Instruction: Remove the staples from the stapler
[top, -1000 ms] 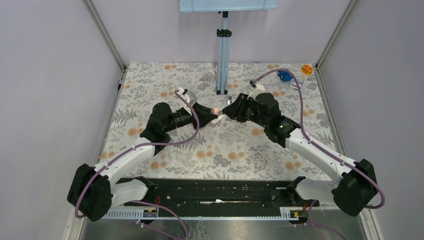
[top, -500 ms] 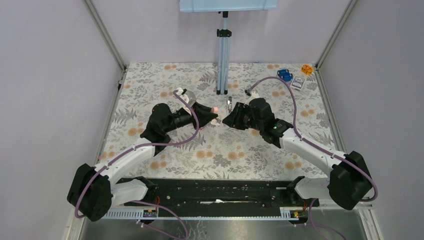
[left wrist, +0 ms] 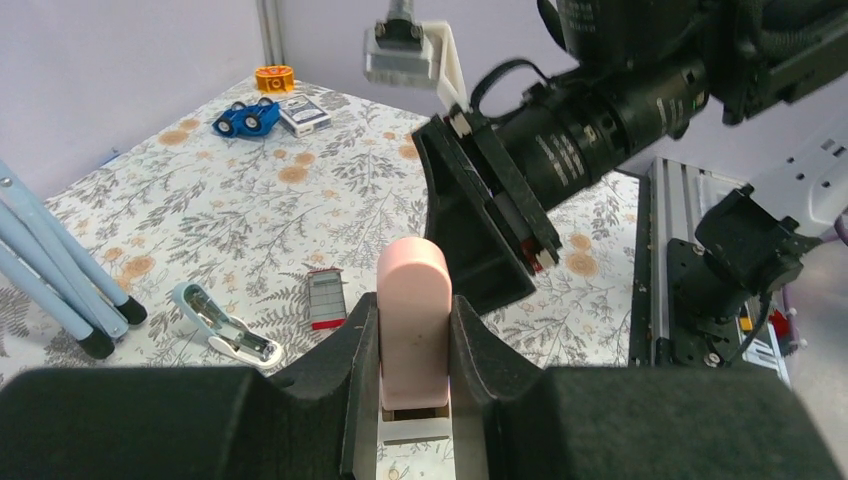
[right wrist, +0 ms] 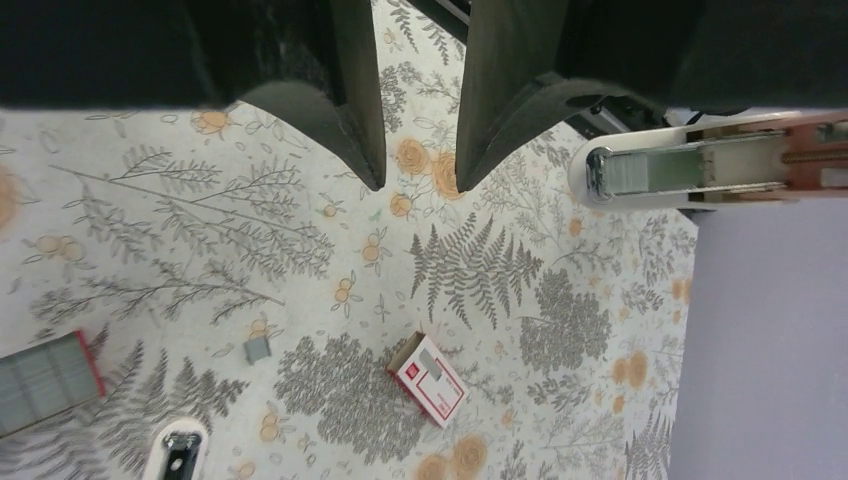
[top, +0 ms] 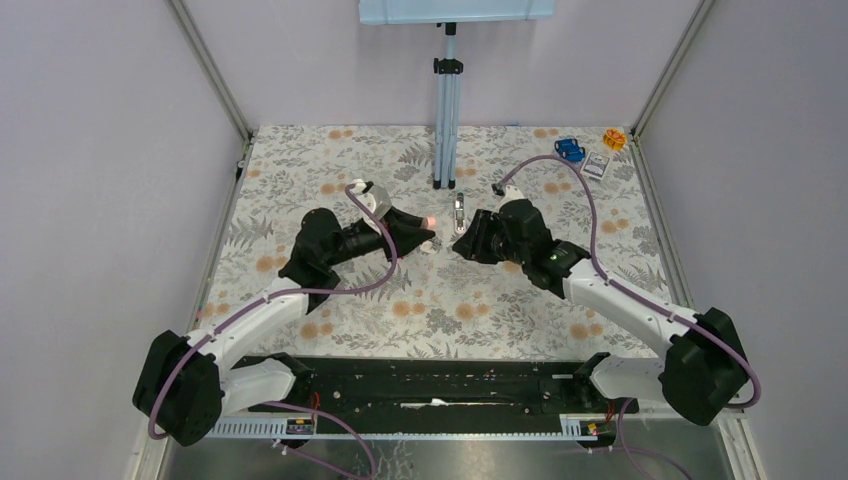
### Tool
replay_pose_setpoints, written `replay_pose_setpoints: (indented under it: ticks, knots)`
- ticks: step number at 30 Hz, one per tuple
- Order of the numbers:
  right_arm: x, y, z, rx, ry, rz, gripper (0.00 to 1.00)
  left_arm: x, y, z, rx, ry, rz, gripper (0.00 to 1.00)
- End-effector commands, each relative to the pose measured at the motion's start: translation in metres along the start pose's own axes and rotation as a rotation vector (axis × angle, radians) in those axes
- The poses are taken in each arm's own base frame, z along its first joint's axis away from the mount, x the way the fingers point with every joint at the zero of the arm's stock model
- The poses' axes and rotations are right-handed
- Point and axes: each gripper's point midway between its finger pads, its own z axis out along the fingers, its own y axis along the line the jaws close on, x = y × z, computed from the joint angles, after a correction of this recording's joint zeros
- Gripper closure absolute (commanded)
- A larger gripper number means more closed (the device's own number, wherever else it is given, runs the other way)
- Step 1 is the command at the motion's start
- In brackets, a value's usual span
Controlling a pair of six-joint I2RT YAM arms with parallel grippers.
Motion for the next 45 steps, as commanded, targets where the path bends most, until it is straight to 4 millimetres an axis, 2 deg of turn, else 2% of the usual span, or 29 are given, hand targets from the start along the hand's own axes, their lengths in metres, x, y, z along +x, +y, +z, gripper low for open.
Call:
replay_pose_setpoints:
  ticks: [1,5,15,18,22,27,31,38,45]
  knots:
    - [-0.042,0.007,-0.026,0.055,-0.138,-0.14,0.6,-0.013,-0.017,-0.004,0.092,-0.025,0.118,1.0]
    - [-0.051,0.001,-0.038,0.105,-0.177,-0.171,0.6,0.008,-0.003,0.001,0.057,0.102,0.077,1.0]
    - [-0.06,-0.024,-0.064,0.213,-0.297,-0.113,0.6,0.051,0.053,0.015,-0.12,0.471,-0.05,1.0]
    - [-0.062,-0.027,-0.069,0.231,-0.313,-0.113,0.6,0.069,0.061,0.023,-0.128,0.579,-0.083,1.0]
    - [-0.059,-0.03,-0.074,0.241,-0.307,-0.11,0.59,0.108,0.072,0.031,-0.147,0.759,-0.118,1.0]
    - [-0.052,-0.035,-0.081,0.243,-0.305,-0.091,0.59,0.145,0.068,0.04,-0.122,0.972,-0.102,1.0]
    - [-0.048,-0.04,-0.086,0.25,-0.314,-0.081,0.59,0.156,0.072,0.045,-0.154,1.068,-0.042,1.0]
    - [-0.044,-0.048,-0.089,0.277,-0.315,-0.088,0.59,0.157,0.079,0.046,-0.207,1.126,0.01,1.0]
    - [-0.045,-0.049,-0.091,0.28,-0.325,-0.091,0.59,0.16,0.077,0.047,-0.204,1.139,0.027,1.0]
